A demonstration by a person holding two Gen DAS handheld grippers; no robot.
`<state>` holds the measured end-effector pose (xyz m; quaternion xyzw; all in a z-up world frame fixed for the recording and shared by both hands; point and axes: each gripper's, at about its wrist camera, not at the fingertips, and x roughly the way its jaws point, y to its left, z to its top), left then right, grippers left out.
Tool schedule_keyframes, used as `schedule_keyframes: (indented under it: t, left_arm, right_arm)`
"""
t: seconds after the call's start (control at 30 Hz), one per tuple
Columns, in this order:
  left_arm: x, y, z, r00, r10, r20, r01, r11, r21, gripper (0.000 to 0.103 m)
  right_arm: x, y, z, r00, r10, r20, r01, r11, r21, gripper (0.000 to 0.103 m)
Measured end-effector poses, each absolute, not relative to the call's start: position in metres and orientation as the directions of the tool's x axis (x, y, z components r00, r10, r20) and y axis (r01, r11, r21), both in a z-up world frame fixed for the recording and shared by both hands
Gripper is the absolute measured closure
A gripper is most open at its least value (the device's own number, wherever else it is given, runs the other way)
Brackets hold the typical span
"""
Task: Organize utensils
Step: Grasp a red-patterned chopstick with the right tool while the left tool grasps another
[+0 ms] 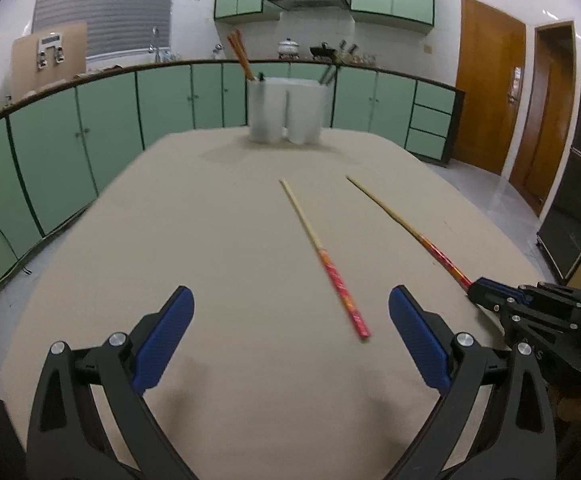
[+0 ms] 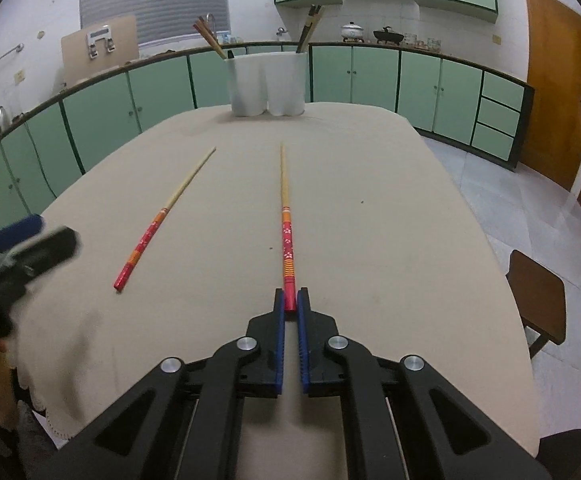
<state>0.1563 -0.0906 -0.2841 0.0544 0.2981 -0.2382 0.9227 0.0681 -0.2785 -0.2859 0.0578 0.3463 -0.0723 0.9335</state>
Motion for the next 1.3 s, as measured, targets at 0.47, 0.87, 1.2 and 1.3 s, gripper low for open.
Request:
schedule_keyframes:
  t: [0.47,0.87,1.2,1.3]
  left_arm:
    - [0.166,-0.116,-0.311,0.679,-0.385,-0.625,0.487,0.874,-0.01,0.048]
    - [0.168,-0.088,-0.308,0.745,-0.321,-0.585,0.366,0.93,-0.044,0.098]
    - [0.155,-0.085,-0.304,0.751,-0.311,-0.583,0.392,0.92,0.014,0.062]
    - [0.158,-0.083,-0.307,0.744,-0.303,-0.596,0.388,0.922,0.016,0.062]
  right_arm:
    - [0.065,-0.288,-0.285,0.752,-0.088,-0.653,0.18,0.981,0.075,0.092]
    - [0.083,-0.259,-0.287,0.756,-0.071,-0.651,0.141,0.988,0.056,0.093]
    - [0.076,-0.259,-0.287,0.756,-0.081,-0.649,0.16,0.985,0.064,0.088]
    - [0.08,-0.259,-0.288,0.759,-0.089,-0.645,0.167,0.984,0.06,0.085]
